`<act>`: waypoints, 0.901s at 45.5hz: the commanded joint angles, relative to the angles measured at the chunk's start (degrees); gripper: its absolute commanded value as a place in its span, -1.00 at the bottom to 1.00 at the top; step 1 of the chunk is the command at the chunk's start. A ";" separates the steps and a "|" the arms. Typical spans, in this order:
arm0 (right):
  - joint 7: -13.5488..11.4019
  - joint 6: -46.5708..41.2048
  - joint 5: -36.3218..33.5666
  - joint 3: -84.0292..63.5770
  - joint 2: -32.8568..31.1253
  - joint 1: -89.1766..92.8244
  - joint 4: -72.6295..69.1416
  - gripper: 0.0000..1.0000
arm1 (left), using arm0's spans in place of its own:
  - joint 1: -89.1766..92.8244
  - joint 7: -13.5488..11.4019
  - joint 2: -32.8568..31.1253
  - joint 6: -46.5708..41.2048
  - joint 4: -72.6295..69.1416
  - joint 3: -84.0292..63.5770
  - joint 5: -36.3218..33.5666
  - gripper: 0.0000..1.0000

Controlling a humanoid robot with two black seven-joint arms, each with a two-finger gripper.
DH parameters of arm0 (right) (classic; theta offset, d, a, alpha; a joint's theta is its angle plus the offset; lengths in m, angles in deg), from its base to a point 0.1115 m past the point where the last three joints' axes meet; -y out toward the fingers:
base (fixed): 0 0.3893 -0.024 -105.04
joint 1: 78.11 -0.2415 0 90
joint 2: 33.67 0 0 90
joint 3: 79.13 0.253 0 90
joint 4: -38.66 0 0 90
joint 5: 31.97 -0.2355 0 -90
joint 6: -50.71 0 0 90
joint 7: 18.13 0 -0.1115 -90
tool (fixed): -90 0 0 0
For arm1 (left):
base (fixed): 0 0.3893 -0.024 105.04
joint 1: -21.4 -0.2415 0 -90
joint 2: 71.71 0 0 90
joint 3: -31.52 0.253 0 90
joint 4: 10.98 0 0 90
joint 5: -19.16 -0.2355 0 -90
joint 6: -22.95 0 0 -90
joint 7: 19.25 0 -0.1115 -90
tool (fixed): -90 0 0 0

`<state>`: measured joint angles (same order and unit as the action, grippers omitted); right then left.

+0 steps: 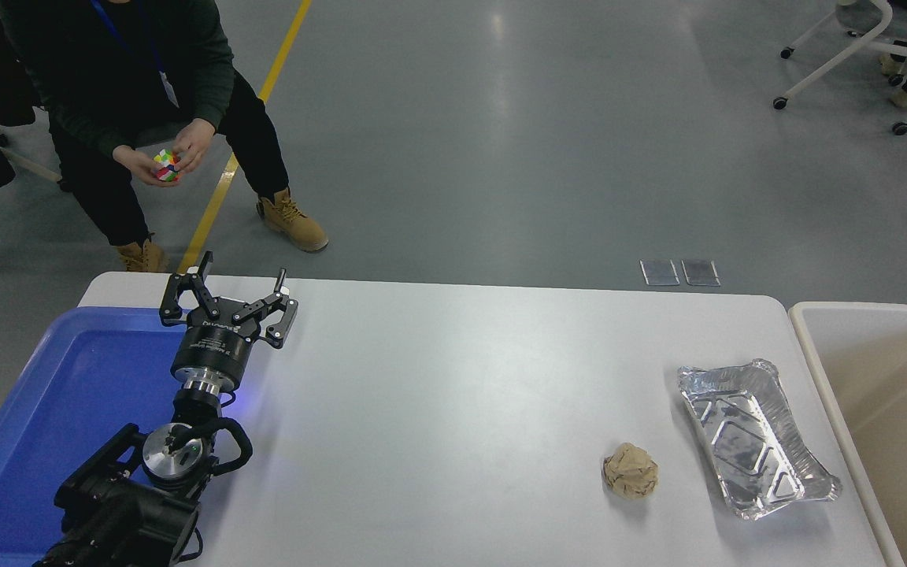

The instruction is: Pick up paper cup place in dustbin

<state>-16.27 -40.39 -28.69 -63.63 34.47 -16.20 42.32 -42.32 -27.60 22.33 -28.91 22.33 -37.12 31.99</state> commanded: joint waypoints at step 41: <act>0.07 -3.47 5.93 -20.23 -28.84 -26.57 -33.77 1.00 | 0.00 0.00 0.00 0.00 0.00 0.00 0.01 0.98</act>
<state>-16.20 -43.42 -27.59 -77.19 19.85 -32.16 28.73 -42.31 -27.60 22.34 -28.91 22.34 -37.12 32.00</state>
